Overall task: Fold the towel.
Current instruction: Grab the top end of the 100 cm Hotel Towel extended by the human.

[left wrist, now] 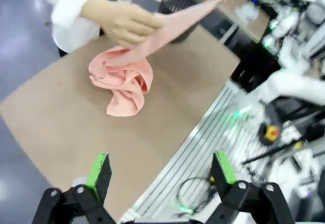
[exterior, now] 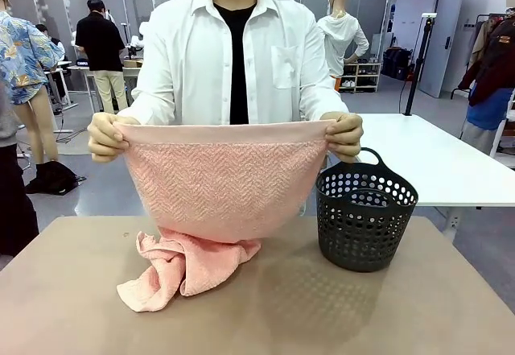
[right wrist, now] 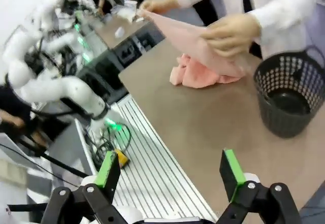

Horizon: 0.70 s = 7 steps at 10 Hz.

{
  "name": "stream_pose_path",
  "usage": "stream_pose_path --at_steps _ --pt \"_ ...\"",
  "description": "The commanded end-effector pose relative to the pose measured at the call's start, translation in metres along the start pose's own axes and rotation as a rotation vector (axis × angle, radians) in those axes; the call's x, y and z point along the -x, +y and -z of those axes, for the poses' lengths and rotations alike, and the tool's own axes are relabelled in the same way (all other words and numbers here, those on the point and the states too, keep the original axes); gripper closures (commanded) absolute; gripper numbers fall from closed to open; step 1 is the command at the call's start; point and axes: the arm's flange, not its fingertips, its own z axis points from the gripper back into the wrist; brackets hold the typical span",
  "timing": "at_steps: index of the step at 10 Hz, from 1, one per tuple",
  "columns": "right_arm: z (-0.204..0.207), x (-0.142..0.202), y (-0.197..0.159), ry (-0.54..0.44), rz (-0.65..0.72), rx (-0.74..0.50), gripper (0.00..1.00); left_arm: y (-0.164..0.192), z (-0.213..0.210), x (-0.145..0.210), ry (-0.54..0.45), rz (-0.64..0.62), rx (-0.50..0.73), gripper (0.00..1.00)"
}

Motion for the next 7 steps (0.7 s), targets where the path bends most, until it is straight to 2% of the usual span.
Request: stream_pose_path --at_steps 1,2,4,7 --pt "0.035 -0.025 0.025 0.102 -0.158 0.063 0.0 -0.04 0.027 -0.03 0.065 0.233 -0.127 0.0" --pt "0.057 -0.042 0.052 0.144 -0.228 0.058 0.0 -0.07 0.05 -0.047 0.137 0.325 -0.154 0.0" --pt "0.091 -0.057 0.088 0.216 -0.317 0.038 0.0 -0.103 0.084 -0.068 0.175 0.415 -0.157 0.0" --pt "0.113 -0.062 0.101 0.26 -0.337 0.048 0.0 -0.109 0.105 -0.079 0.162 0.435 -0.161 0.0"
